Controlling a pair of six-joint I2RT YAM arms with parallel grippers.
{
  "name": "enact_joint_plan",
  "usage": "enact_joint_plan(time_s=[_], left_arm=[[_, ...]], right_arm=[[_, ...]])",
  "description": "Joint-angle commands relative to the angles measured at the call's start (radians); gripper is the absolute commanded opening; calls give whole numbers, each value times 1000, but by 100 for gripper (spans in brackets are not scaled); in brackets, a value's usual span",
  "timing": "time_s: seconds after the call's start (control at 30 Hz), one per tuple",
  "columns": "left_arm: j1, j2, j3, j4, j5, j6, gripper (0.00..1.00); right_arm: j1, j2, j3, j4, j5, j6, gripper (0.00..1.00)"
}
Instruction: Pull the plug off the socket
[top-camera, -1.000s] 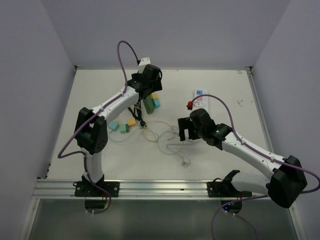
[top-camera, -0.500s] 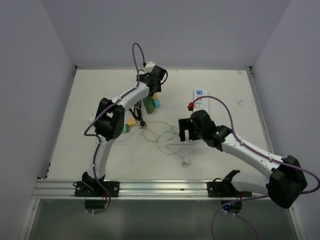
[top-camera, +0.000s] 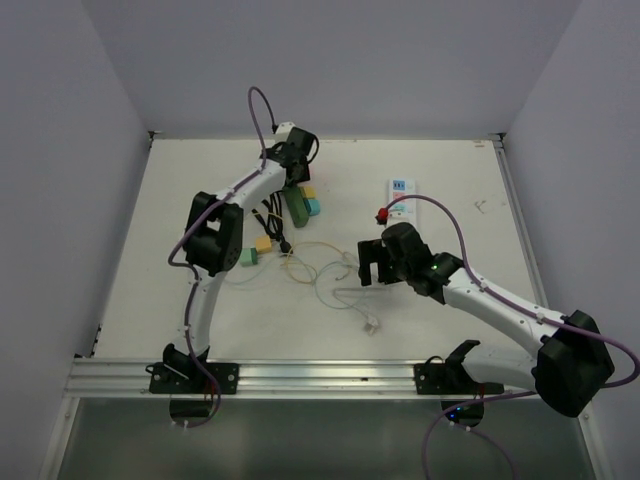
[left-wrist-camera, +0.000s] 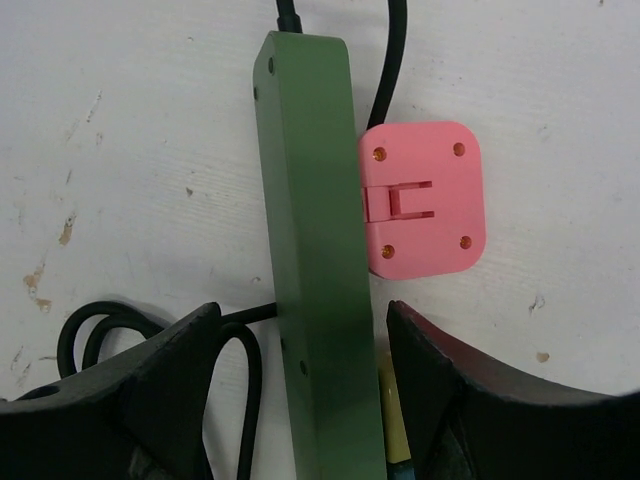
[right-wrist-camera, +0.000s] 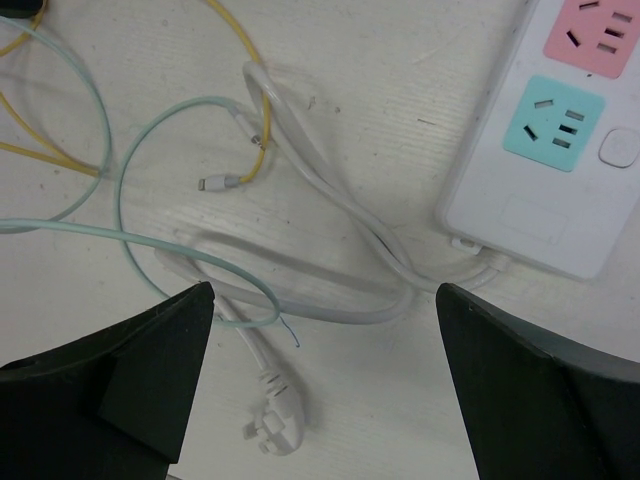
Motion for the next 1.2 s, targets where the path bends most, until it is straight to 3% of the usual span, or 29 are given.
enact_joint_plan(time_s=[0.0, 0.33, 0.53, 0.7, 0.97, 1.17], left_arm=[[-3, 11, 13, 25, 44, 2, 71], [-2, 17, -24, 9, 66, -2, 65], [3, -12, -53, 23, 77, -12, 47], [3, -98, -161, 89, 127, -16, 22], [1, -343, -496, 351, 455, -53, 1], [0, -487, -697, 503, 647, -79, 0]], right_arm=[[-4, 1, -2, 38, -12, 19, 96], [-4, 27, 2, 39, -31, 27, 96], [-4, 26, 2, 38, -46, 30, 96], [-4, 26, 11, 39, -63, 33, 96], [-6, 32, 65, 64, -78, 61, 95], [-17, 81, 108, 133, -118, 122, 94]])
